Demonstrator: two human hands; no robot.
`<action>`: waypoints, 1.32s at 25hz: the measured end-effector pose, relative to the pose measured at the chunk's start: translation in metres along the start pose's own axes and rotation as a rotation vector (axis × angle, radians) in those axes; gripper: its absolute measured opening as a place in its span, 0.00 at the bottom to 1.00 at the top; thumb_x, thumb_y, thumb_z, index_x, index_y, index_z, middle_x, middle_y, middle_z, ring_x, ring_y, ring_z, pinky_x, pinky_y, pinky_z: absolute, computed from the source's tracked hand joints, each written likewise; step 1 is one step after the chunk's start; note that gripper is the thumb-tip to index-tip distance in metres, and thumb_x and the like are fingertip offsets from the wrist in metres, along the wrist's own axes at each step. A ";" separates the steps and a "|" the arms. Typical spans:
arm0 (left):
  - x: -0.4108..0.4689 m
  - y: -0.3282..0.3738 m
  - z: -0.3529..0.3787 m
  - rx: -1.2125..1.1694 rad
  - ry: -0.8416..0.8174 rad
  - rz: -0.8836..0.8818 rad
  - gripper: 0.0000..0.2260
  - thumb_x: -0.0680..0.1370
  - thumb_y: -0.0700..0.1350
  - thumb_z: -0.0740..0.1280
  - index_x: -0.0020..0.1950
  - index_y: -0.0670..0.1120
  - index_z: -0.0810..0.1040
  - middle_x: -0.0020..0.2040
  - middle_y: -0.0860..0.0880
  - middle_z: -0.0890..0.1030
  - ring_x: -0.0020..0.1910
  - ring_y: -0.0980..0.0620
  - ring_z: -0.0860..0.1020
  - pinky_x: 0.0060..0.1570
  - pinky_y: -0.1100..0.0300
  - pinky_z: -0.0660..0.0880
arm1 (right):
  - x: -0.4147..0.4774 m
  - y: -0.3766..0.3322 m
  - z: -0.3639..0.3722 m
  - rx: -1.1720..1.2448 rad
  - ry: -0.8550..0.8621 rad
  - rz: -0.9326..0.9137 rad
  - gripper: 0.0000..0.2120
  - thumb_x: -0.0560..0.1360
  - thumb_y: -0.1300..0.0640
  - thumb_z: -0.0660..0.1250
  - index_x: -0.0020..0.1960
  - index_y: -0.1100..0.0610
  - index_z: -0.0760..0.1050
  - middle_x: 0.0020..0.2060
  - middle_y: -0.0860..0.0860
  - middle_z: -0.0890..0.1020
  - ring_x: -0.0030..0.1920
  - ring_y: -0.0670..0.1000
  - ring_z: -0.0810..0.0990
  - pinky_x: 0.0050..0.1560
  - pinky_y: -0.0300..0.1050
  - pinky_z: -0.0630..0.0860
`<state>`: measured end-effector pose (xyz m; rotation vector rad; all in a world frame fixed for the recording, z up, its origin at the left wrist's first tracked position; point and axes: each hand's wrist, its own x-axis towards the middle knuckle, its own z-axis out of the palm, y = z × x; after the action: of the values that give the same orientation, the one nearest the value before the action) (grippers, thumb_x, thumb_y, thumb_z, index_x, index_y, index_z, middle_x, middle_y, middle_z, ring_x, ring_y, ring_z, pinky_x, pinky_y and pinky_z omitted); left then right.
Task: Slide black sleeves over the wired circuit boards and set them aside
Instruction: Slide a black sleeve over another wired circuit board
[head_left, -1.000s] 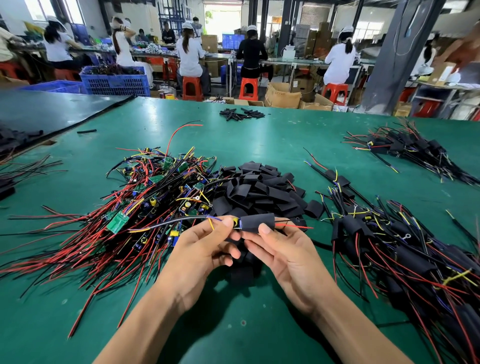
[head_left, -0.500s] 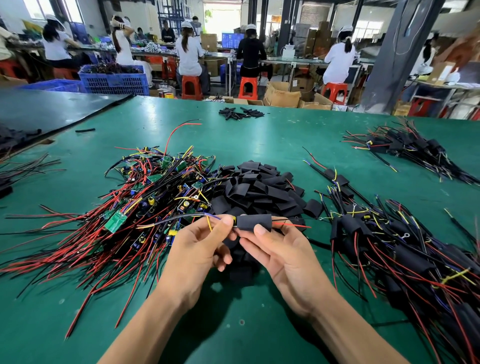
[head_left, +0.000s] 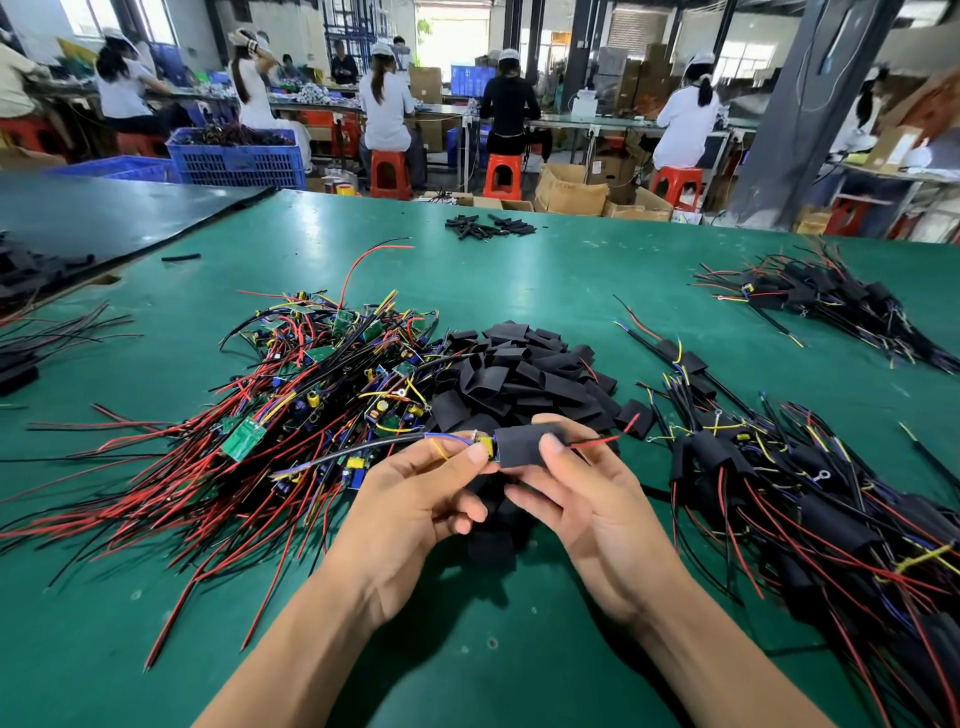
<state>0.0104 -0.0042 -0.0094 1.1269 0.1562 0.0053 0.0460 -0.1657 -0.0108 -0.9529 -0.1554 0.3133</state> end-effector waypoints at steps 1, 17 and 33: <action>0.000 0.000 0.001 -0.004 -0.007 -0.001 0.08 0.67 0.46 0.76 0.45 0.46 0.85 0.45 0.44 0.85 0.26 0.53 0.75 0.28 0.65 0.71 | 0.001 -0.001 0.000 -0.039 0.029 -0.004 0.14 0.73 0.52 0.68 0.56 0.57 0.77 0.50 0.59 0.86 0.46 0.55 0.85 0.45 0.45 0.81; -0.003 0.005 -0.001 -0.024 -0.079 -0.038 0.12 0.68 0.45 0.75 0.51 0.48 0.85 0.38 0.50 0.79 0.30 0.54 0.73 0.30 0.64 0.71 | 0.003 -0.006 -0.006 0.123 -0.042 0.254 0.18 0.76 0.50 0.64 0.55 0.61 0.85 0.58 0.61 0.84 0.51 0.54 0.85 0.51 0.47 0.82; 0.001 0.002 -0.002 -0.100 -0.079 0.003 0.13 0.65 0.46 0.77 0.49 0.49 0.86 0.40 0.50 0.81 0.30 0.55 0.73 0.30 0.64 0.71 | 0.002 -0.010 -0.001 0.194 -0.020 0.279 0.15 0.74 0.54 0.66 0.50 0.64 0.86 0.55 0.63 0.84 0.53 0.56 0.86 0.51 0.47 0.83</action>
<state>0.0116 -0.0011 -0.0083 1.0258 0.0827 -0.0284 0.0497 -0.1710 -0.0031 -0.7786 -0.0085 0.5843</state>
